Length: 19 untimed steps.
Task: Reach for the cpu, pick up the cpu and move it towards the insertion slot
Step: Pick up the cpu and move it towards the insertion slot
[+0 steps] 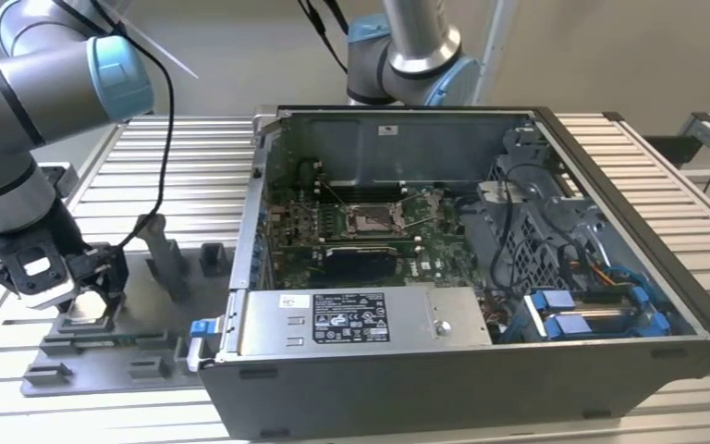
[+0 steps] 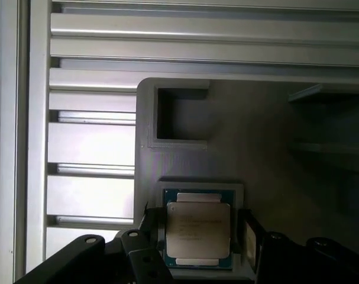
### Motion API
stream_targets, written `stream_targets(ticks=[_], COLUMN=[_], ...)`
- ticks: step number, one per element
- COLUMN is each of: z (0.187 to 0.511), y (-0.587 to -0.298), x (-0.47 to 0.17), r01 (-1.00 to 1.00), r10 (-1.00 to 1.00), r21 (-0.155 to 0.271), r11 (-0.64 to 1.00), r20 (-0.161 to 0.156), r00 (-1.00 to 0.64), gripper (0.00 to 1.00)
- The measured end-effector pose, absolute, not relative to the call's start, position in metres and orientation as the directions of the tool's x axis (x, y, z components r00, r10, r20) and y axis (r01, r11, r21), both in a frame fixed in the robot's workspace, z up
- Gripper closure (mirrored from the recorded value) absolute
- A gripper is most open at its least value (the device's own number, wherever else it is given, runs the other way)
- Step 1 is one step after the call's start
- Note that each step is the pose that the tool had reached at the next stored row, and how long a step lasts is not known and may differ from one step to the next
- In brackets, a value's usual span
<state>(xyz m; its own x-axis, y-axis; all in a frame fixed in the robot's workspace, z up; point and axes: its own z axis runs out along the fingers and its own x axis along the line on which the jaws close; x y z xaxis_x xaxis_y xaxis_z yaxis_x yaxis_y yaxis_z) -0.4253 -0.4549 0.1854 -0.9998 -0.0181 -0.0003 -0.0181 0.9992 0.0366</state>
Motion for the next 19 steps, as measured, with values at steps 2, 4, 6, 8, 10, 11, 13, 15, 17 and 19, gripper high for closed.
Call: stream_targets(ticks=[2,4,6,8,10,11,13,15,17,19], z=[0.1850,0.1854,0.1854,0.1854,0.1855,0.1854,0.1854,0.1854,0.1854,0.1854], y=[-0.4560,-0.4584,-0.4595,-0.4595,-0.4596,-0.4596,-0.4597,-0.4597,-0.4597,-0.4598], x=[-0.4253,-0.4254,-0.4254,-0.4254,-0.4254,-0.4253,-0.4254,-0.4254,-0.4254,-0.4254], r01=[-0.018,-0.018,-0.018,-0.018,-0.018,-0.018,-0.018,-0.018,-0.018,-0.018], r10=[-0.018,-0.018,-0.018,-0.018,-0.018,-0.018,-0.018,-0.018,-0.018,-0.018], r21=[0.037,0.037,0.037,0.037,0.037,0.037,0.037,0.037,0.037,0.037], r11=[0.999,0.999,0.999,0.999,0.999,0.999,0.999,0.999,0.999,0.999], r20=[-0.001,0.000,0.000,0.000,0.000,0.000,0.000,0.000,0.000,0.000], r00=[-1.000,-1.000,-1.000,-1.000,-1.000,-1.000,-1.000,-1.000,-1.000,-1.000], gripper=[0.00,0.00,0.00,0.00,0.00,0.00,0.00,0.00,1.00,1.00])
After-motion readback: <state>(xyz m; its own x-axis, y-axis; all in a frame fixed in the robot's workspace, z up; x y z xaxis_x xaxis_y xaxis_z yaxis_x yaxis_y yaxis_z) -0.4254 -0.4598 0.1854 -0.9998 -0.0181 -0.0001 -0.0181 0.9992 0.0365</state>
